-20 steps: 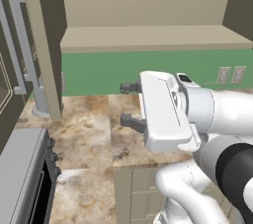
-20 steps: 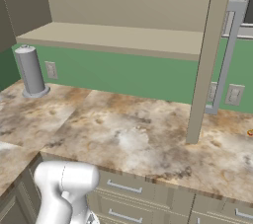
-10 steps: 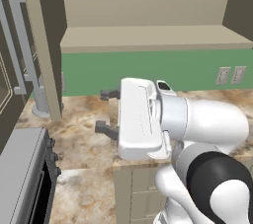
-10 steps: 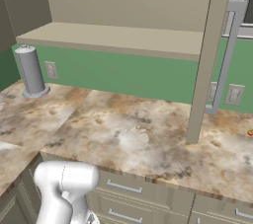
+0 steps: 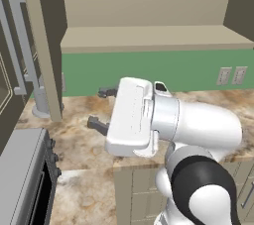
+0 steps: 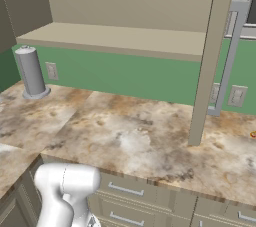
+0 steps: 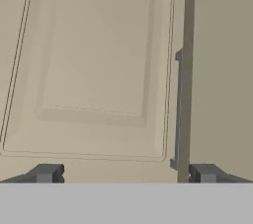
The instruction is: Open the cabinet. Pick the soap dispenser and place it next to the sink. Then close the cabinet.
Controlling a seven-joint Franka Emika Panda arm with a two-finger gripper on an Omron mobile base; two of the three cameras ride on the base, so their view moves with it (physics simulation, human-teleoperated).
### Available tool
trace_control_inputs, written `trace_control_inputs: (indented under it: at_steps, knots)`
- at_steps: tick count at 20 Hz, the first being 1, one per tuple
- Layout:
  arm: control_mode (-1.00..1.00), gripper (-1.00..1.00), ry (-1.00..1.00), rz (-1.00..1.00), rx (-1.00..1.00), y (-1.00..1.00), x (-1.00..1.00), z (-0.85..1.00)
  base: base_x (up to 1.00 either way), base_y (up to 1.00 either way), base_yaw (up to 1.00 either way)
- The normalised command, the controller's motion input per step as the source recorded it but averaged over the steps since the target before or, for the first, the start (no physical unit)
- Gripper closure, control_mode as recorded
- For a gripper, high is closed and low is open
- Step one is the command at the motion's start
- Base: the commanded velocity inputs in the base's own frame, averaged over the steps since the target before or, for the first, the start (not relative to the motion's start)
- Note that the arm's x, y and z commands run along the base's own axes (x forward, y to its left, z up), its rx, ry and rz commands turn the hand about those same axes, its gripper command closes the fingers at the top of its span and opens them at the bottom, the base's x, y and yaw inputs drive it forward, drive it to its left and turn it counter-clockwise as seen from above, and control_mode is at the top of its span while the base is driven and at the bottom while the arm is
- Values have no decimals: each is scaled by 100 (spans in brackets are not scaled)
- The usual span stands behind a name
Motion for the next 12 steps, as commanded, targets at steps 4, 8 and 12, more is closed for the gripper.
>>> trace_control_inputs:
  at_steps: [4,8,12]
  knots:
    - [-100,-100,0,-1,2,7,33,-4,0,0,0]
    - [-100,-100,0,0,0,9,39,-9,0,0,0]
    - [-100,-100,0,0,0,22,38,-20,0,0,0]
